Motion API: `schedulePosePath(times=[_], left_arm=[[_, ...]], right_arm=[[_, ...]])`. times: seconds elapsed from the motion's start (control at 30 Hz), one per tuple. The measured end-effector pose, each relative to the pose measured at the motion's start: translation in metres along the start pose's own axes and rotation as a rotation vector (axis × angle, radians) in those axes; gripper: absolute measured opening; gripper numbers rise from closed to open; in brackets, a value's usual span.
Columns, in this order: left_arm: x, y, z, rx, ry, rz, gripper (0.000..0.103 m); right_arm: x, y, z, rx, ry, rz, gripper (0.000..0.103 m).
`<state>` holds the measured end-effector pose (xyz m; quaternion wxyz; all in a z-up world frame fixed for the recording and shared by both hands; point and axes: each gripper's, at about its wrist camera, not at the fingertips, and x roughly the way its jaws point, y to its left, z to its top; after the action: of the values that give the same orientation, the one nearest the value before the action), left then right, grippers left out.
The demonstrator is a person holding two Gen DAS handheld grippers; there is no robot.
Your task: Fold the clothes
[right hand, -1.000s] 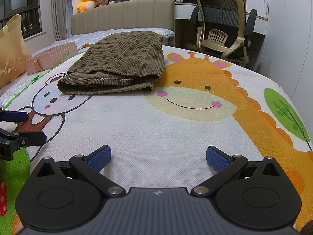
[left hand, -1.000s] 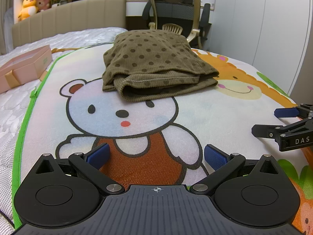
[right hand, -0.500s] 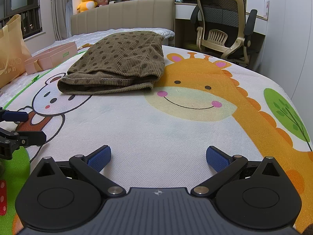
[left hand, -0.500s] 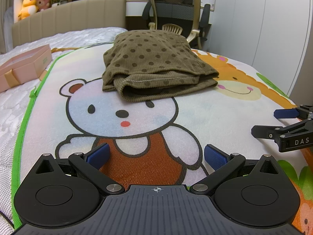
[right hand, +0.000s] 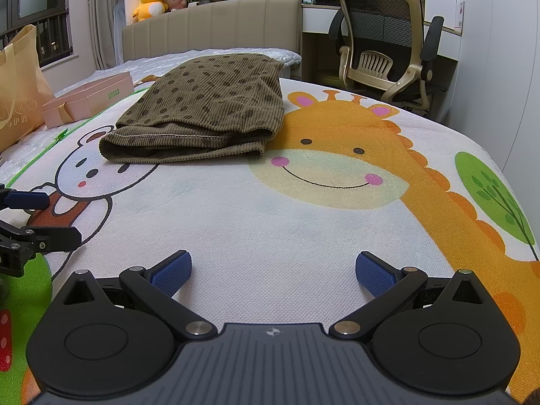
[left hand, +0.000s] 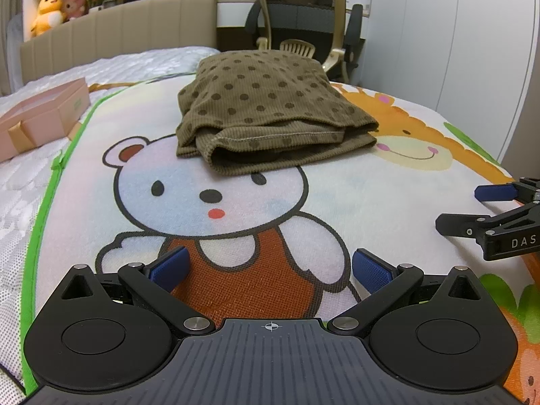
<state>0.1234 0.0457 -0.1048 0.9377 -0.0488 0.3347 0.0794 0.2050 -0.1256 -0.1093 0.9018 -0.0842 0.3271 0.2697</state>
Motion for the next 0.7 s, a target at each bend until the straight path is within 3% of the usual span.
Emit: schedulePosePath(times=[0.7], left_arm=[[0.0008,-0.0012,0.0003,0.011,0.008,0.008,0.103]], right_arm=[[0.0000,0.0000,0.0000,0.000,0.000,0.000,0.103]])
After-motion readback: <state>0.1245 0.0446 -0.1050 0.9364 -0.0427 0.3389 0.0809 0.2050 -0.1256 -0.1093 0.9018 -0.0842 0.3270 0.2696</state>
